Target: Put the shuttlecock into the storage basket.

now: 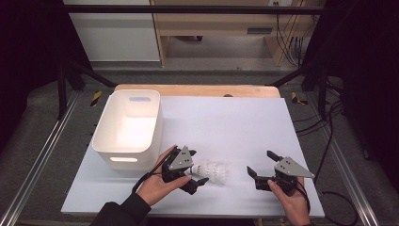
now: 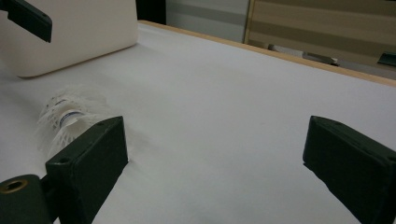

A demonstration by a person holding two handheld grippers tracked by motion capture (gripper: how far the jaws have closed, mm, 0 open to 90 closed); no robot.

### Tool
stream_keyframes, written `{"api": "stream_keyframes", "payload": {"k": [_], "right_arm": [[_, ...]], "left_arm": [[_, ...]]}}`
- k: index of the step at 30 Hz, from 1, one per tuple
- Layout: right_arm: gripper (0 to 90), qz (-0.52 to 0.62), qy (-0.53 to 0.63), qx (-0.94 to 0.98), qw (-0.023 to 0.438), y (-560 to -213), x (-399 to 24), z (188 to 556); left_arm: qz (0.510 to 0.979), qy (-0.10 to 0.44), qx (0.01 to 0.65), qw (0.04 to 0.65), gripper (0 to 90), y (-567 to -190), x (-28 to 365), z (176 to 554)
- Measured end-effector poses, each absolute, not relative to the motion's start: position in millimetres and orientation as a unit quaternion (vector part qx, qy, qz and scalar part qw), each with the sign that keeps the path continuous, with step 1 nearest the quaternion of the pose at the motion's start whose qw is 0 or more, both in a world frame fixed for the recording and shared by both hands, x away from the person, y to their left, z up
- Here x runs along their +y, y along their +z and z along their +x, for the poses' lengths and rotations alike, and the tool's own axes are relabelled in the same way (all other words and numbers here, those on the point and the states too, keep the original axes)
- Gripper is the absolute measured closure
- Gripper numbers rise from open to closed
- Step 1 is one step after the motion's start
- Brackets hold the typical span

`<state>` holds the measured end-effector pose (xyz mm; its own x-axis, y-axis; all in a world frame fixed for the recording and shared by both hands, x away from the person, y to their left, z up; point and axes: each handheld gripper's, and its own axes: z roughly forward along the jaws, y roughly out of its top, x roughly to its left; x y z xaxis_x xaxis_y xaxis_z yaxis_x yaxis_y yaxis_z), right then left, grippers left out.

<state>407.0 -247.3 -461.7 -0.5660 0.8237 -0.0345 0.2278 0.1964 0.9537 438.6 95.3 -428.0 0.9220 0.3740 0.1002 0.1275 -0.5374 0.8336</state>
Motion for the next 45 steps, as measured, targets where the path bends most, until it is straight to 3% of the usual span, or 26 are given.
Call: {"api": "stream_keyframes", "payload": {"k": [21,45], "right_arm": [[5.2,0.367,0.521,0.718,0.279,-465.2,-247.9,408.7],[5.6,0.361,0.515,0.730,0.267,-467.0,-242.9,408.1]], "left_arm": [[0.901,0.113,0.128,0.399,4.1,-461.4,88.0,451.1],[0.906,0.096,0.100,0.400,4.8,-479.8,74.6,470.7]]}}
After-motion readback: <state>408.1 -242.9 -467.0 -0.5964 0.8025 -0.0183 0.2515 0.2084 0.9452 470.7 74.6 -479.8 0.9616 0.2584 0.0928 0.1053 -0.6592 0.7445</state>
